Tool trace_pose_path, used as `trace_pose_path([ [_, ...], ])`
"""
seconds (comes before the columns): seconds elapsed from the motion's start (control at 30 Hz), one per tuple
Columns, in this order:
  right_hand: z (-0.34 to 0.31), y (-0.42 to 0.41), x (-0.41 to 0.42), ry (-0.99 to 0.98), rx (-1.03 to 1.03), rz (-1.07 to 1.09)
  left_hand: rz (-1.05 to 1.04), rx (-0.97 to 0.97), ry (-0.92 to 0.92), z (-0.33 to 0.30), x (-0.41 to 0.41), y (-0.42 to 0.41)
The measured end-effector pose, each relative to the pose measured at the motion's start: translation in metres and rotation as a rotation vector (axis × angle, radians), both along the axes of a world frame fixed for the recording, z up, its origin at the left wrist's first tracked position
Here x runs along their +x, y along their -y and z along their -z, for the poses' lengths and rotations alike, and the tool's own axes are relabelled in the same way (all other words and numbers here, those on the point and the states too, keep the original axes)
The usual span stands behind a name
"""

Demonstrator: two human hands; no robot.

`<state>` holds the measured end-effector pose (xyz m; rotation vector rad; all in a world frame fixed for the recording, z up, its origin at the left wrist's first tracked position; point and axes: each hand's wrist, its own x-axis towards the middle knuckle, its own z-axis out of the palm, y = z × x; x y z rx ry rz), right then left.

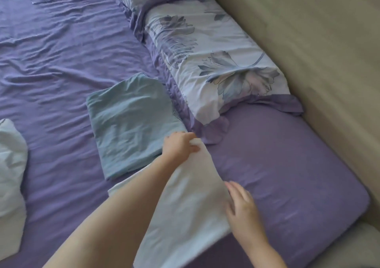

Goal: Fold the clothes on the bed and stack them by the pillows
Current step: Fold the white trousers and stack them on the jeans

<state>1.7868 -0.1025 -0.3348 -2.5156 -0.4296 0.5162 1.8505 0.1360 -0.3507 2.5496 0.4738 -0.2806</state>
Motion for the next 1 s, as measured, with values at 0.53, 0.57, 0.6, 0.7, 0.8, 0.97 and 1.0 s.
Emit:
trace_pose_path([
  [0.53, 0.052, -0.032, 0.033, -0.062, -0.059, -0.042, -0.592, 0.170, -0.002, 0.017, -0.153, 0.050],
  [0.57, 0.053, -0.034, 0.033, -0.062, -0.104, -0.067, -0.646, 0.157, -0.059, 0.018, -0.172, 0.049],
  [0.6, 0.055, -0.036, 0.032, -0.048, -0.163, -0.102, -0.689, 0.133, -0.114, 0.018, -0.187, 0.049],
  [0.7, 0.055, -0.041, 0.027, 0.037, -0.323, -0.239, -0.800, -0.052, -0.151, 0.014, -0.210, 0.049],
  [0.8, 0.050, -0.044, 0.027, 0.013, -0.360, -0.272, -0.896, -0.248, -0.110, 0.004, -0.211, 0.048],
  [0.97, 0.042, -0.049, 0.036, -0.240, -0.156, -0.072, -1.059, -0.412, -0.003, -0.001, -0.213, 0.034],
  [1.0, 0.042, -0.052, 0.039, -0.261, -0.159, -0.041, -1.132, -0.470, 0.033, 0.001, -0.216, 0.028],
])
